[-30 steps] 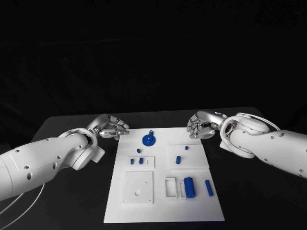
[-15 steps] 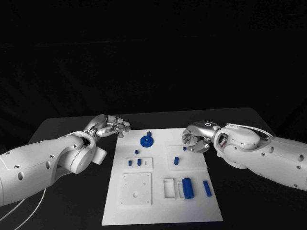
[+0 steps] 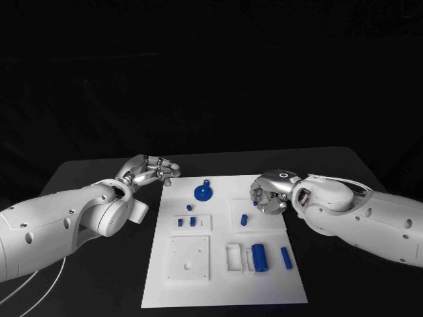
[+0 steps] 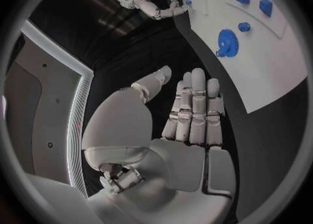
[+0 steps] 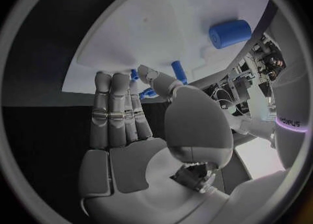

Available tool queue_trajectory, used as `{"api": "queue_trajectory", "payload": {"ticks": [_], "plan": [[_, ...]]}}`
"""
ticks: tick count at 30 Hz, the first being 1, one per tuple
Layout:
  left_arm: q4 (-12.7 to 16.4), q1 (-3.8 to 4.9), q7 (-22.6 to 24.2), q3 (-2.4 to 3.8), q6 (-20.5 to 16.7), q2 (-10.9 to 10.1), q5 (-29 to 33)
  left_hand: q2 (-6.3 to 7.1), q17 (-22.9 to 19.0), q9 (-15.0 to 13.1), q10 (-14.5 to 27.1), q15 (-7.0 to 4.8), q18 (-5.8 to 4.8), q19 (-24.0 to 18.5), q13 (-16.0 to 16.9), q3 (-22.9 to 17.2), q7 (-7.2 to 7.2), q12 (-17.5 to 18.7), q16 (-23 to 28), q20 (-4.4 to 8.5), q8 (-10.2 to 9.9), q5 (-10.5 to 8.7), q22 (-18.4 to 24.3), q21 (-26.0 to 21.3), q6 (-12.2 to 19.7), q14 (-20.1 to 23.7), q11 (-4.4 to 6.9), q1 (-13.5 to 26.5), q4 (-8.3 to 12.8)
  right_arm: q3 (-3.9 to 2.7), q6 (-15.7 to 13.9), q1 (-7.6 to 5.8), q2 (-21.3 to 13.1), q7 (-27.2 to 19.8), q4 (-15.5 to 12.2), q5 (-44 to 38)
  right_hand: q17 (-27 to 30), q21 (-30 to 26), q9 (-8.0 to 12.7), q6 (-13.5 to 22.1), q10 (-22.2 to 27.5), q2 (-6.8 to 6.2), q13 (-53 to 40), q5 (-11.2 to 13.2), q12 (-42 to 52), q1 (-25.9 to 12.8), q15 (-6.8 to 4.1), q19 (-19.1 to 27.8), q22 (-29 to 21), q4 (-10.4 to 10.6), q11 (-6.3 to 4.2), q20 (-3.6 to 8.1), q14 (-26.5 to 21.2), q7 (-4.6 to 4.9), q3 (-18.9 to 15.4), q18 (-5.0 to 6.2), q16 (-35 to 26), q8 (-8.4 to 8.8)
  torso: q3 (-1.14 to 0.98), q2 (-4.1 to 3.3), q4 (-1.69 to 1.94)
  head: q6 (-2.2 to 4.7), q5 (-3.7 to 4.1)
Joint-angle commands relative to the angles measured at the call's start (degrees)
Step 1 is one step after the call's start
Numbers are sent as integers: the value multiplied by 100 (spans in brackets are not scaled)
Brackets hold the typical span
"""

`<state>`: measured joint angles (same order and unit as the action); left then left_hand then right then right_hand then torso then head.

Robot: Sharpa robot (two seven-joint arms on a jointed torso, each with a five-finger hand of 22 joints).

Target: Assemble the parts on the task board

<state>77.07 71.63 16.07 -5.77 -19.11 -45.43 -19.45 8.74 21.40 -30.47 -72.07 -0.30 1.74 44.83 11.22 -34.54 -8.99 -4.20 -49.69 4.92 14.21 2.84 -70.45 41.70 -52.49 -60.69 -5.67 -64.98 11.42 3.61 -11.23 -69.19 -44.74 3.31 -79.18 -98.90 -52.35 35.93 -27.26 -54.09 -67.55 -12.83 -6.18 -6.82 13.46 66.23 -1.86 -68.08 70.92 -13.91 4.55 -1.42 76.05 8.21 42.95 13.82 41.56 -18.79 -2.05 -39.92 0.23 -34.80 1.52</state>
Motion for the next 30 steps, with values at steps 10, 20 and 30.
{"api": "queue_trajectory", "payload": {"ticks": [10,20,30], "plan": [[1,9,111,4,121,3,131,-12,9,9,45,34,-20,-48,-11,8,3,29,47,66,31,29,1,-35,58,-9,-7,56,13,36,38,37,112,110,76,-263,-31,64,16,-91,-169,-53,-41,211,-101,27,-37,-32,92,193,-33,55,-27,-11,218,118,122,18,0,-3,3,-16,-6],[1,9,85,3,136,-4,131,-25,16,11,53,36,-21,-45,-11,11,2,28,59,65,32,29,-1,-41,62,-15,-10,66,7,86,110,58,150,249,89,-507,-174,234,-7,-314,-438,-18,-198,326,-63,64,-126,-116,298,265,-126,125,-6,-104,429,118,400,-67,-1,-1,-2,-38,-12],[-1,9,73,3,149,-5,131,-31,21,12,58,36,-20,-44,-12,13,2,28,66,64,33,29,-3,-45,64,-18,-11,69,5,96,127,62,168,336,87,-625,-250,345,-14,-440,-547,60,-322,335,-62,131,-166,-155,440,245,-169,161,-21,-151,628,118,589,-102,-1,1,-6,-50,-11]]}}
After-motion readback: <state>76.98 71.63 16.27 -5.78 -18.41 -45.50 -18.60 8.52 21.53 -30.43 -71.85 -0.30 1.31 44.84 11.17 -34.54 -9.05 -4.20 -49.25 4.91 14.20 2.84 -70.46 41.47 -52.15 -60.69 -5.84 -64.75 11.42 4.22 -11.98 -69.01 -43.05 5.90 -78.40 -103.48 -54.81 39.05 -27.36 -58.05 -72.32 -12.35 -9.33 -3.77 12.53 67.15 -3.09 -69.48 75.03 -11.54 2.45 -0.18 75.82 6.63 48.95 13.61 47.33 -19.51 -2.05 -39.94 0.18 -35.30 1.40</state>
